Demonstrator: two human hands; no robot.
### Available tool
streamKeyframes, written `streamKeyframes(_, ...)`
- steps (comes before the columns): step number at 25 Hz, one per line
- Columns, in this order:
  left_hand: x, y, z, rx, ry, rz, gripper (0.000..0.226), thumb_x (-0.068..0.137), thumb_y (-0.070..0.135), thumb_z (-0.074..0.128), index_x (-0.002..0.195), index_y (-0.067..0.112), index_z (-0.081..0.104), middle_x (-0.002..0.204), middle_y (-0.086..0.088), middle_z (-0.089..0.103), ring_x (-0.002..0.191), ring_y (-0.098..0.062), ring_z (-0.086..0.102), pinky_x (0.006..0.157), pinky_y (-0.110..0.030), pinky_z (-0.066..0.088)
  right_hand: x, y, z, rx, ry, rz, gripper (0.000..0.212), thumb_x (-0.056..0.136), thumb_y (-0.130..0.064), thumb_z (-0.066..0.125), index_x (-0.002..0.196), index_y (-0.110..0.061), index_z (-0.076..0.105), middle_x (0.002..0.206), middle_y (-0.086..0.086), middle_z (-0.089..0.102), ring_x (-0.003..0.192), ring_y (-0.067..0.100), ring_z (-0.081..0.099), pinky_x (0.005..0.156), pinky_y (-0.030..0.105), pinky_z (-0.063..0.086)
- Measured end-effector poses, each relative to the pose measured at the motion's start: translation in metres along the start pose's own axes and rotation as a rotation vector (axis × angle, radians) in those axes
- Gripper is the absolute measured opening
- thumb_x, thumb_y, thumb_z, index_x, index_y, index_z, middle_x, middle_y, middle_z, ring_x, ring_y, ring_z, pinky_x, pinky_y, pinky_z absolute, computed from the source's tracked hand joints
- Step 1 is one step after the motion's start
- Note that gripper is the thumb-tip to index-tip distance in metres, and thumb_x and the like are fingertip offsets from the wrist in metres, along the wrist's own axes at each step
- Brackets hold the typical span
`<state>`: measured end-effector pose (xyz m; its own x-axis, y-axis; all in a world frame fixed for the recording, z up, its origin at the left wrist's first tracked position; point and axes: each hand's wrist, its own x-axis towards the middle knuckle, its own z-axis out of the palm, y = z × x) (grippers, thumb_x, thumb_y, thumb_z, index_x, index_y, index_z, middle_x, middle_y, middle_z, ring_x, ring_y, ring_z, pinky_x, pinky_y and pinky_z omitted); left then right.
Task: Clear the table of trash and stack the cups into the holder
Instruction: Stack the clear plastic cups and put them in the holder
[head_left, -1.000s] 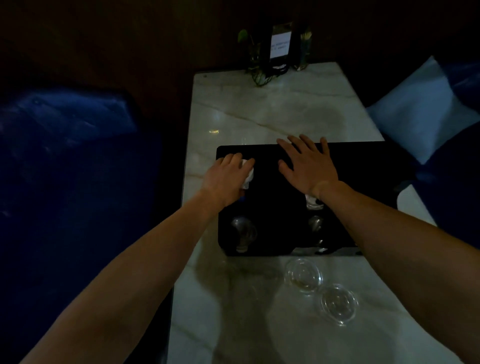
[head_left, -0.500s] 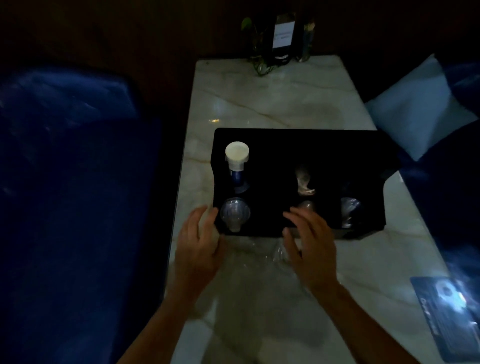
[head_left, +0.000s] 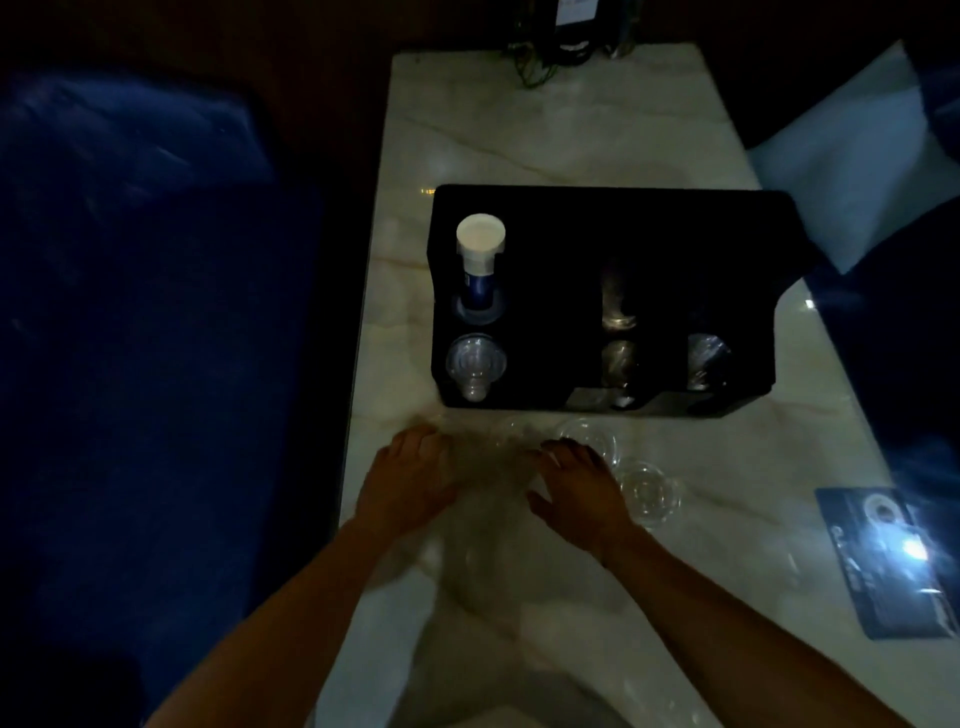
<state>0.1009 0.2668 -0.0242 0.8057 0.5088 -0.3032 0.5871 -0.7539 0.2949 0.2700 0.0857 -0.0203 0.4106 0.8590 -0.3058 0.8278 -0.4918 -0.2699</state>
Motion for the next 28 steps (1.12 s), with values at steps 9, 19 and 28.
streamKeyframes(9,0.029,-0.012,-0.001,0.063,-0.127,-0.02,0.091,0.072,0.047,0.076,0.145,0.025,0.025,0.156,-0.01,0.017,0.141,-0.035,0.022,0.106,-0.052,0.037,0.043,-0.014,0.005,-0.165,-0.136,-0.055,0.087,0.087,-0.052,0.056,0.154,-0.034,0.003,0.164,0.008,-0.006,0.15,0.03,-0.008,0.118,0.052,-0.007)
streamKeyframes(19,0.033,-0.015,0.015,0.111,-0.115,-0.028,0.08,0.074,0.049,0.066,0.141,0.022,0.032,0.15,-0.01,0.031,0.136,-0.034,0.031,0.1,-0.05,0.043,0.039,-0.031,0.022,-0.063,-0.082,-0.143,0.07,0.091,-0.028,0.055,0.152,-0.03,0.022,0.161,0.008,0.016,0.148,0.029,0.013,0.121,0.042,0.007)
streamKeyframes(28,0.006,-0.001,0.032,0.122,-0.039,-0.099,0.081,0.082,0.058,0.054,0.147,0.018,0.029,0.154,-0.011,0.027,0.139,-0.036,0.029,0.102,-0.046,0.038,-0.001,-0.034,0.03,0.039,-0.053,-0.069,0.072,0.082,-0.035,0.065,0.147,-0.028,0.034,0.154,0.007,0.028,0.136,0.031,0.031,0.104,0.041,0.037)
